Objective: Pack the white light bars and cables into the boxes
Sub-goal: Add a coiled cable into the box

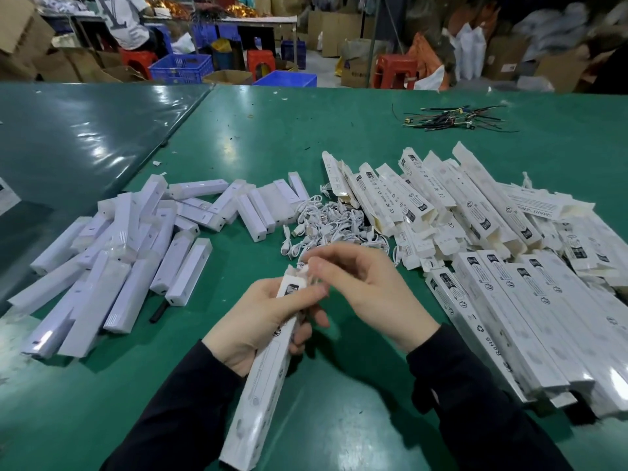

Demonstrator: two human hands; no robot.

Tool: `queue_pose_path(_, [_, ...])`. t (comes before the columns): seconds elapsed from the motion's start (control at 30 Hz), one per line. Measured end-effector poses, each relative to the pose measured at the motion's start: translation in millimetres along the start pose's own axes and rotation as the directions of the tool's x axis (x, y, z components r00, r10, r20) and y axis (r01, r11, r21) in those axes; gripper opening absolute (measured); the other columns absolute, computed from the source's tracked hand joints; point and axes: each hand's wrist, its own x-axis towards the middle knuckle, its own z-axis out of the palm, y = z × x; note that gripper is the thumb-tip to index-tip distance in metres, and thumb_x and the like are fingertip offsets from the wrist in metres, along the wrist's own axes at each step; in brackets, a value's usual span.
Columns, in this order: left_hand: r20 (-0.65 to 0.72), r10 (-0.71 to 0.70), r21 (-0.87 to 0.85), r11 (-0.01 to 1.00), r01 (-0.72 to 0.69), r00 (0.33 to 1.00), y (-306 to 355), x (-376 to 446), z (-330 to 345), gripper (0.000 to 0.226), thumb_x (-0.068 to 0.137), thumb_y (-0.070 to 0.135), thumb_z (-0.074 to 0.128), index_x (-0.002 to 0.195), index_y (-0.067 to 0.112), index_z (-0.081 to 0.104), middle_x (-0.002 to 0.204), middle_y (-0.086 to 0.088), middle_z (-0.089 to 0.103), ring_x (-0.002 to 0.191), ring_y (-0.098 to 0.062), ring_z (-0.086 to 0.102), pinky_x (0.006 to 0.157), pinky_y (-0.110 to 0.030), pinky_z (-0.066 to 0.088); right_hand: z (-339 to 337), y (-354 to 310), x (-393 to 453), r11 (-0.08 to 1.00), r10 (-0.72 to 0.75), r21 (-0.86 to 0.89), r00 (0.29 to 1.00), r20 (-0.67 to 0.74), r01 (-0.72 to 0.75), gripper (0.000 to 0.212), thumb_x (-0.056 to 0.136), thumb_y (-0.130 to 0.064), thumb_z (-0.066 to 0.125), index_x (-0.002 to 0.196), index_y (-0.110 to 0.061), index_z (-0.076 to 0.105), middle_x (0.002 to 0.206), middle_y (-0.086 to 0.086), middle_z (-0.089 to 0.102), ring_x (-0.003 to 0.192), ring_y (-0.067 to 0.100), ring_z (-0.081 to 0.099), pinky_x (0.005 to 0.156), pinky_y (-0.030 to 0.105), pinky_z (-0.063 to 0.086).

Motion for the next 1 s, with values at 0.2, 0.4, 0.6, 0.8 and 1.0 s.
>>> queue_pose_path(0.2, [0.129,-0.06,-0.283,0.954,0.095,0.99,4.6,0.0,-4.6,0.055,0.084,0.06,0.044,0.083,0.012,0.072,0.062,-0.015,0.05,0.039,-0.017,0.04,0.035,-0.02,0.036,1.7,-0.3,1.5,0.995,0.009,-0.097,0.997,-0.07,-0.016,0.016,0.086,-0.02,0.074,0.077,-0.033,0.075,0.104,-0.01,0.065,0.1,0.011,0.063,0.094,0.048,0.049])
queue_pose_path(0.4, [0.159,-0.099,-0.352,0.924,0.15,0.982,2.9,1.1,-1.3,0.031,0.081,0.037,0.043,0.076,0.008,0.053,0.057,-0.01,0.038,0.042,-0.018,0.033,0.033,-0.019,0.032,3.5,0.5,0.9,0.999,0.035,-0.035,0.997,0.063,-0.033,0.021,0.088,-0.012,0.07,0.077,-0.03,0.074,0.089,-0.017,0.065,0.099,0.0,0.06,0.093,0.019,0.044])
queue_pose_path(0.6, [0.149,-0.069,-0.378,0.918,0.122,0.986,2.3,-0.4,-3.8,0.029,0.076,0.028,0.037,0.068,0.005,0.052,0.054,-0.007,0.031,0.043,-0.017,0.029,0.035,-0.018,0.029,6.7,1.0,2.7,0.947,0.166,0.289,0.983,-0.078,-0.137,0.01,0.093,-0.016,0.061,0.097,-0.012,0.07,0.092,0.004,0.072,0.082,0.012,0.068,0.076,0.02,0.053])
queue_pose_path(0.8, [0.157,-0.136,-0.272,0.946,0.176,0.978,-1.1,-0.4,1.1,0.022,0.068,0.029,0.04,0.061,0.01,0.045,0.052,-0.006,0.031,0.041,-0.017,0.029,0.035,-0.017,0.029,20.8,8.1,0.3,0.943,0.203,0.277,0.979,-0.036,-0.185,0.032,0.094,-0.02,0.062,0.085,0.008,0.074,0.065,0.002,0.066,0.06,0.006,0.057,0.065,0.016,0.047])
queue_pose_path(1.0, [0.178,-0.138,-0.33,0.925,0.191,0.974,-2.6,-1.4,1.7,0.043,0.069,0.047,0.048,0.073,0.006,0.058,0.057,-0.007,0.037,0.045,-0.017,0.032,0.04,-0.019,0.029,21.1,8.1,-0.8,0.957,0.165,0.248,0.986,-0.028,-0.153,0.022,0.09,-0.018,0.067,0.083,-0.001,0.078,0.078,0.0,0.074,0.073,0.007,0.063,0.073,0.021,0.049])
